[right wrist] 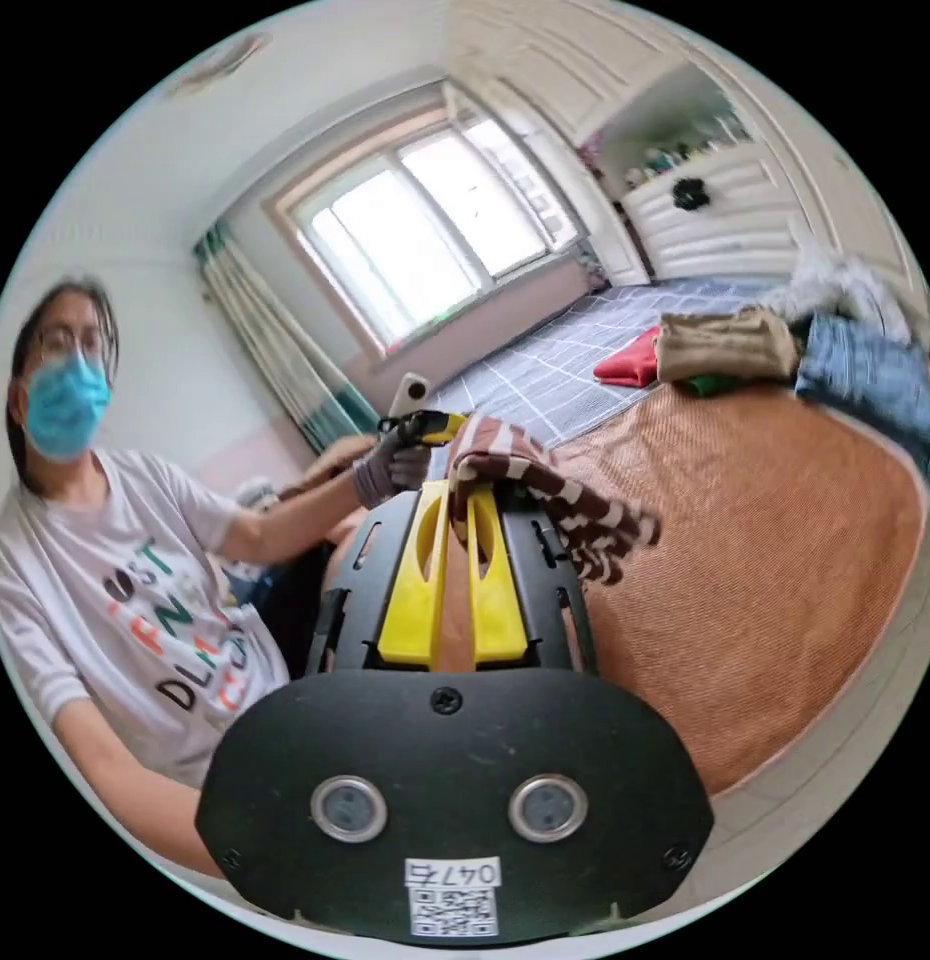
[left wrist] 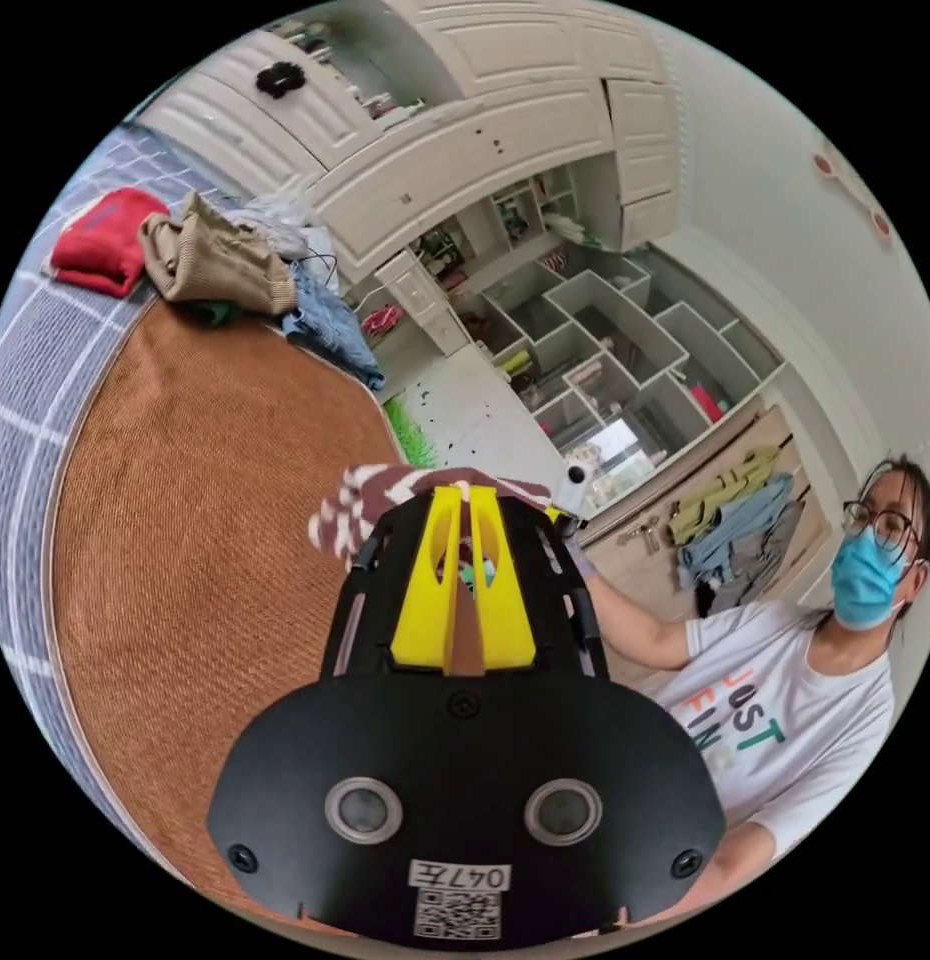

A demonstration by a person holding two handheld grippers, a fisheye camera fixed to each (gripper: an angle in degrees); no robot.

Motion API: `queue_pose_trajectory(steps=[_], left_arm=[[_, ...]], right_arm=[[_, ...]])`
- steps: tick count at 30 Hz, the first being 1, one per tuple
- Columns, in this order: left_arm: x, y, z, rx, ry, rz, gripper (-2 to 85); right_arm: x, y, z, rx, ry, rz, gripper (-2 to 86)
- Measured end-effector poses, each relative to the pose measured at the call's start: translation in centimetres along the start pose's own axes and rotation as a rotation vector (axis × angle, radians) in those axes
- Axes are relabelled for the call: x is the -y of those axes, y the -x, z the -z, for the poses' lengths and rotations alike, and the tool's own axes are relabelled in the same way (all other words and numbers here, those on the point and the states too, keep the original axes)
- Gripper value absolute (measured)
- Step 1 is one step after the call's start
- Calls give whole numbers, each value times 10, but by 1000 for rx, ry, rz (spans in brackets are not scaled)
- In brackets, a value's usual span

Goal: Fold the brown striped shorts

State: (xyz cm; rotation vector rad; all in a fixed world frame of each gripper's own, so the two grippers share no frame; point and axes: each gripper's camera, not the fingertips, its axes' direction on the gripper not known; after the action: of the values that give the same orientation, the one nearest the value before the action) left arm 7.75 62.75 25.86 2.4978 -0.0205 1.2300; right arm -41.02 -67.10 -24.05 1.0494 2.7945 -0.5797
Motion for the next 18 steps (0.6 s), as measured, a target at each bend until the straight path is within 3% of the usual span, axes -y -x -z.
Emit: queue_pose_trajectory(steps=[4, 6, 9, 13, 18], left_arm=[[-41, 74, -35, -52, 217, 134, -9], [-91, 139, -57, -91, 383, 339, -9], [-120, 164, -57, -67, 412, 467, -9], [-106, 155, -47, 49, 425, 468, -9], [-106, 155, -6, 189, 317, 563, -9]], right_arm=[[-12, 48, -37, -154, 214, 176, 0], [-45, 66, -82, -162, 387, 201, 1], [-86, 82, -129, -145, 543, 145, 4], [-108, 87, -132, -139, 555, 12, 19], [-92, 94, -56, -243, 364, -112, 58]])
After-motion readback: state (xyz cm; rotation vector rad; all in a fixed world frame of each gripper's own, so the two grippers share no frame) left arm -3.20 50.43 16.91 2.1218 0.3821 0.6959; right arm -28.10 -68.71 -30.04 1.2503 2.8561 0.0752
